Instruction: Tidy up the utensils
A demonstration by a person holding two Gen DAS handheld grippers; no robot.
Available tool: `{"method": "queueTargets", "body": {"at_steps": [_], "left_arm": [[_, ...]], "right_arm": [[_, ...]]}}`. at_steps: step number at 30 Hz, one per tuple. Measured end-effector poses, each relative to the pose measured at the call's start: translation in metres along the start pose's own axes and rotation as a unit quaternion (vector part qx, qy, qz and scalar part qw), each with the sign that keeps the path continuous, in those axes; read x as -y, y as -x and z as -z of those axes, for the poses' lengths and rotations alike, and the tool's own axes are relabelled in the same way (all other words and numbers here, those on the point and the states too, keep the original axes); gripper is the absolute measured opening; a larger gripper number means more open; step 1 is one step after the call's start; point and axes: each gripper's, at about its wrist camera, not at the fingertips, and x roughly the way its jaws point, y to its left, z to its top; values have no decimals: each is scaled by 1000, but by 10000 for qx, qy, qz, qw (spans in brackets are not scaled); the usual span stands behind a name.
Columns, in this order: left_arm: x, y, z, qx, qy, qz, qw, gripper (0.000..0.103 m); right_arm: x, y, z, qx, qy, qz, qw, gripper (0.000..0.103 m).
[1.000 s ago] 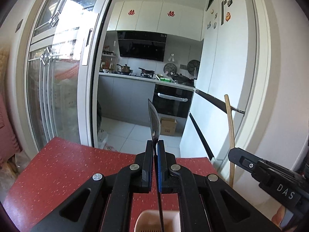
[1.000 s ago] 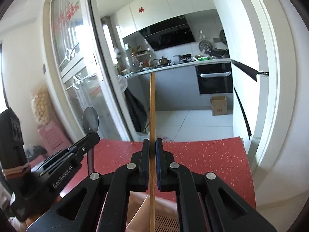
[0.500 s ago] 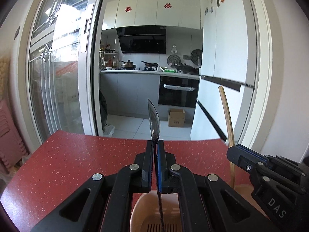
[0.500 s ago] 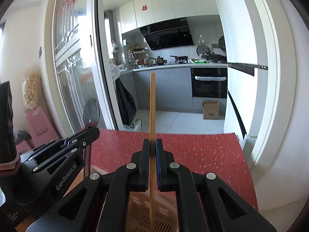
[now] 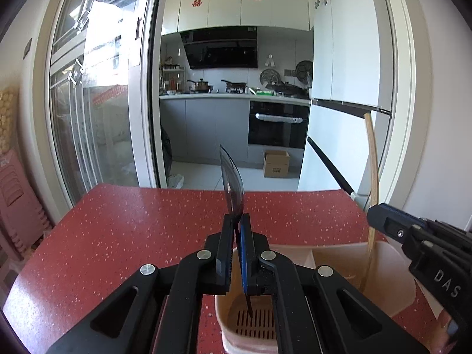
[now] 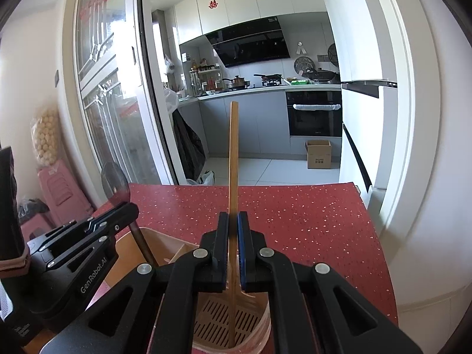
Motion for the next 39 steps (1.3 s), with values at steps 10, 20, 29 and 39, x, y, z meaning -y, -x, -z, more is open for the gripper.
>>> {"method": "queueTargets", "body": {"at_steps": [10, 20, 29, 39], "left_arm": [[-2, 2, 1, -158, -86, -35, 9998, 34], [-3, 4, 3, -191, -120, -4, 9997, 34], [-10, 3, 0, -239, -36, 120, 9996, 34], [-10, 10, -3, -175, -80, 178, 9997, 34]], "right_arm": [[12, -9, 1, -285, -288, -16, 9992, 7], [21, 1, 3, -346, -496, -152, 9981, 45], [23, 32, 5, -182, -646, -201, 9975, 47], [25, 51, 17, -227, -747, -192, 9968, 47]]}}
